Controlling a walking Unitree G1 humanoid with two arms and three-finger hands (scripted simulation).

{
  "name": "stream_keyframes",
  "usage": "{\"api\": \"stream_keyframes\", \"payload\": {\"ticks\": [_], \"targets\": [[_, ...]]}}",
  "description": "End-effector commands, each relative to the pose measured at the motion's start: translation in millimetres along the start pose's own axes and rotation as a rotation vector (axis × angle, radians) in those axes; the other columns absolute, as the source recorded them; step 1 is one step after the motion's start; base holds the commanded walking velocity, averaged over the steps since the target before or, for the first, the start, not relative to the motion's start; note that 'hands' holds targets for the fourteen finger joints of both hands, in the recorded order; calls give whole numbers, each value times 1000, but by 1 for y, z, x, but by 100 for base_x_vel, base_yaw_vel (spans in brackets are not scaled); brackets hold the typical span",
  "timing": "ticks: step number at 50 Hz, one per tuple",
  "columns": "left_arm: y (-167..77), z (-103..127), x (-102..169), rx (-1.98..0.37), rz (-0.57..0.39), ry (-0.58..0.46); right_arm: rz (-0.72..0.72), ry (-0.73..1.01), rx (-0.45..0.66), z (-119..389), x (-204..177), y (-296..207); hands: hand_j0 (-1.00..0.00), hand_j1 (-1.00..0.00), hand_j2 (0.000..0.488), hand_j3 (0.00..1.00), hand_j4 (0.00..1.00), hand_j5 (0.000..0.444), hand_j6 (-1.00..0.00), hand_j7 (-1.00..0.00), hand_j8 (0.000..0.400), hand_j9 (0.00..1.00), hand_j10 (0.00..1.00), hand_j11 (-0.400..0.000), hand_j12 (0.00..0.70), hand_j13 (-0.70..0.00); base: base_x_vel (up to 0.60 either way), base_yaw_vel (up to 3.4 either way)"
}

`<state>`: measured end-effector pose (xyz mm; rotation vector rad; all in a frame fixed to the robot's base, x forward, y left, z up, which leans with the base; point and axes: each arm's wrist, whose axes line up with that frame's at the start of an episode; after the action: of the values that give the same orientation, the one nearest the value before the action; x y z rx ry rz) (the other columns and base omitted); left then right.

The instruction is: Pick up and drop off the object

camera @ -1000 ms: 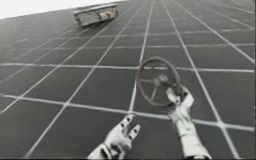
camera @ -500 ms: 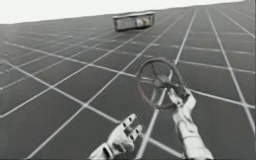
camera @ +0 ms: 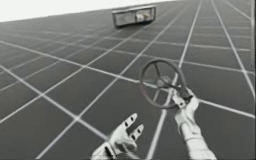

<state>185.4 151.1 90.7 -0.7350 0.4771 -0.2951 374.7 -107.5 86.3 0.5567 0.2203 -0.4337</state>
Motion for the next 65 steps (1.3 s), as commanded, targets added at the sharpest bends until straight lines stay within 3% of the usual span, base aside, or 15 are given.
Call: {"api": "stream_keyframes", "payload": {"ticks": [1, 65], "targets": [[-6, 2, 2, 21, -15, 3, 3, -41, 35, 13, 1, -3, 0, 0, 0, 1000, 1000, 0, 0, 0, 0, 1000, 1000, -400, 0, -700, 51, -20], [-6, 2, 2, 21, -15, 3, 3, -41, 35, 13, 1, -3, 0, 0, 0, 1000, 1000, 0, 0, 0, 0, 1000, 1000, -400, 0, -700, 49, -3]]}}
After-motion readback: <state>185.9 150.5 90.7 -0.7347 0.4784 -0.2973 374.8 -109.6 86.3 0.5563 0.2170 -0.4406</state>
